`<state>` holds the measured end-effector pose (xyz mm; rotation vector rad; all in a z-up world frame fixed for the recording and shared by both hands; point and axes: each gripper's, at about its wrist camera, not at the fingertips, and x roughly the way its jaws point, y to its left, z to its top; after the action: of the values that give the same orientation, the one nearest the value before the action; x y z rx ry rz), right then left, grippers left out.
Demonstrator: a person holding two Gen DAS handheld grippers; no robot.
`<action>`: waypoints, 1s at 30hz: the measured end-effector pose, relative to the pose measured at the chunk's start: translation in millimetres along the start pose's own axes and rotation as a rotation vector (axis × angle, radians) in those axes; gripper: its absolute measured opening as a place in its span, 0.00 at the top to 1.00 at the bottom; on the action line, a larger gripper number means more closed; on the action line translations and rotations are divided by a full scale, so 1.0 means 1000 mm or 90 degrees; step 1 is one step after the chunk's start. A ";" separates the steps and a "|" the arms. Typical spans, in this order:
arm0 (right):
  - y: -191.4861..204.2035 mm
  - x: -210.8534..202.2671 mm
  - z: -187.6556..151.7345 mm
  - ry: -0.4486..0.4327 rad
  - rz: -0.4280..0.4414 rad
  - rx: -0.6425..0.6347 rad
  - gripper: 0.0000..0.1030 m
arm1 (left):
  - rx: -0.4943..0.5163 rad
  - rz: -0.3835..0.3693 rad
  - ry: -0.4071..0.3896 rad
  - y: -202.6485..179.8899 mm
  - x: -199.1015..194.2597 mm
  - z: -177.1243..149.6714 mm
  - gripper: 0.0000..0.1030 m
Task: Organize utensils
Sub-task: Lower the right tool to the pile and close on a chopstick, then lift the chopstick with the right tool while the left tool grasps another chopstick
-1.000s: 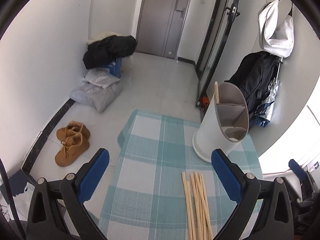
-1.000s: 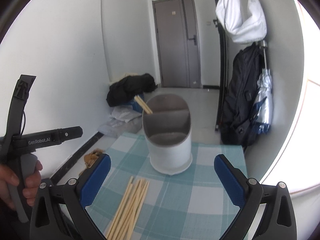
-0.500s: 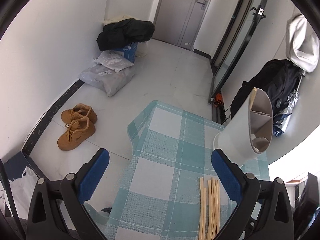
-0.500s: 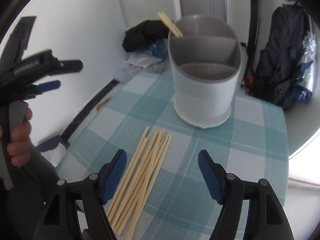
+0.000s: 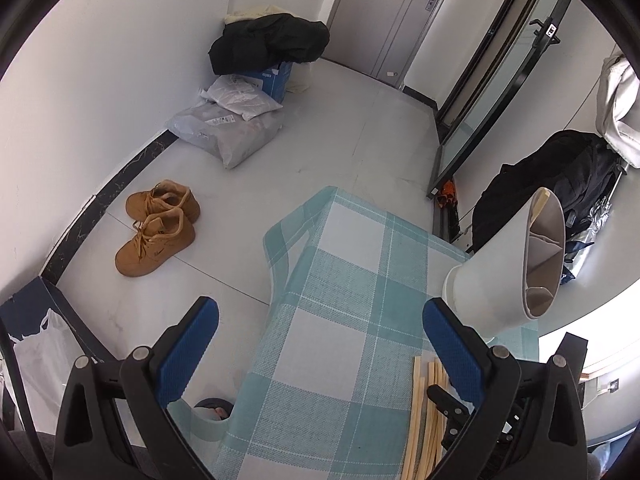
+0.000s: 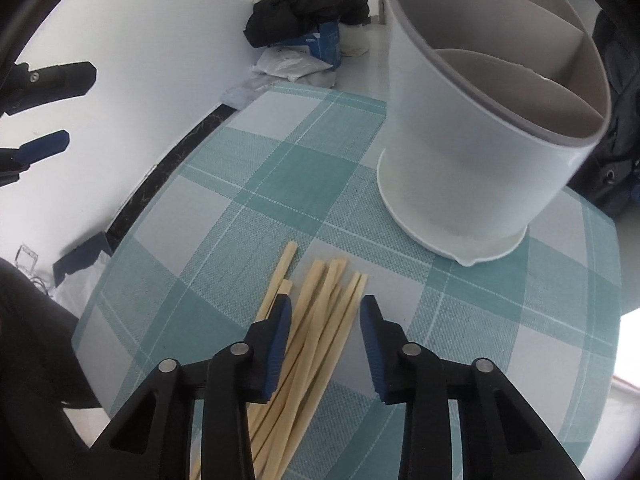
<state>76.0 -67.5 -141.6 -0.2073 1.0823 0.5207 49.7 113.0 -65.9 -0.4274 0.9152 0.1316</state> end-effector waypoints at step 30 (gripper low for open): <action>-0.088 -0.054 -0.026 -0.141 0.168 0.313 0.96 | 0.098 0.012 0.106 -0.033 0.035 -0.037 0.03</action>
<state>80.1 -170.7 -113.5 0.4198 0.9921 0.4828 53.3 65.7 -103.0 -0.2897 1.0858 0.0428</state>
